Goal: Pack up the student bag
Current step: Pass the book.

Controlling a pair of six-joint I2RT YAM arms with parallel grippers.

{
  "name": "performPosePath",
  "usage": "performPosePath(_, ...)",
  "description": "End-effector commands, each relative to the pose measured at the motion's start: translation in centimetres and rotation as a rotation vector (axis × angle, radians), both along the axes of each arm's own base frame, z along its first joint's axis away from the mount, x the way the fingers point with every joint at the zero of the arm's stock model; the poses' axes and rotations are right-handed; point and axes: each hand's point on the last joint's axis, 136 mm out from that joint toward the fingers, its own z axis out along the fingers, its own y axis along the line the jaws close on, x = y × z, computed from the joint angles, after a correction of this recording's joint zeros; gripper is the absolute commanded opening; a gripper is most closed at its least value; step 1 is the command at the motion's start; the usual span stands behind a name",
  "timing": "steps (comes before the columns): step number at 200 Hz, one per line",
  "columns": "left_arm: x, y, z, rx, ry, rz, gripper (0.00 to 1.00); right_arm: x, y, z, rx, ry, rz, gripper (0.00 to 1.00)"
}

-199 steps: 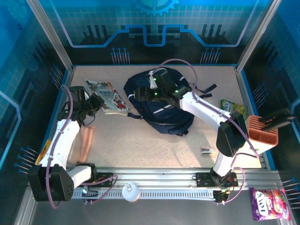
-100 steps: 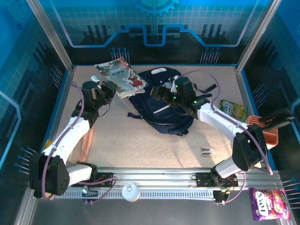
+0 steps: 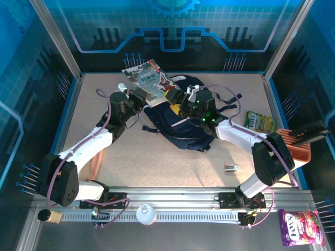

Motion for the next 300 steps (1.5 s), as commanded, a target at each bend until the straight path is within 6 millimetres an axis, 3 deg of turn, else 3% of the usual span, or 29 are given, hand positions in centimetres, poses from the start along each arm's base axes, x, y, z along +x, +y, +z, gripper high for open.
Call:
performPosePath(1, 0.5, 0.4, 2.6, -0.04, -0.094, 0.041, 0.0, 0.6, 1.0, 1.0, 0.112, 0.007, -0.019, 0.95)
performPosePath(75, 0.4, 0.9, 2.6, -0.054, -0.105, 0.064, 0.0, 2.8, 2.3, -0.6, 0.168, 0.108, -0.118, 0.83)
performPosePath(126, 0.6, 0.8, 2.1, -0.056, -0.091, 0.064, 0.0, 3.9, 3.3, 0.0, 0.231, 0.123, -0.11, 0.71)
performPosePath(178, 0.6, 0.8, 1.7, -0.052, -0.079, 0.065, 0.0, 4.1, 4.4, 1.1, 0.28, 0.092, -0.059, 0.45)
performPosePath(215, 0.6, 0.8, 1.3, -0.031, -0.063, 0.064, 0.02, 4.0, 4.0, 1.0, 0.266, 0.082, -0.053, 0.28)
performPosePath(252, 0.3, 1.3, 0.3, 0.019, -0.029, 0.078, 0.2, 4.0, 3.0, 0.9, 0.221, 0.067, -0.073, 0.09)
performPosePath(270, 0.0, 1.0, -0.1, 0.077, -0.025, 0.05, 0.42, 4.0, 2.1, 0.8, 0.186, 0.05, -0.089, 0.01)
performPosePath(300, -0.5, 0.1, -1.8, 0.225, 0.023, -0.042, 0.62, 3.9, -0.1, 0.6, 0.11, 0.011, -0.123, 0.0)
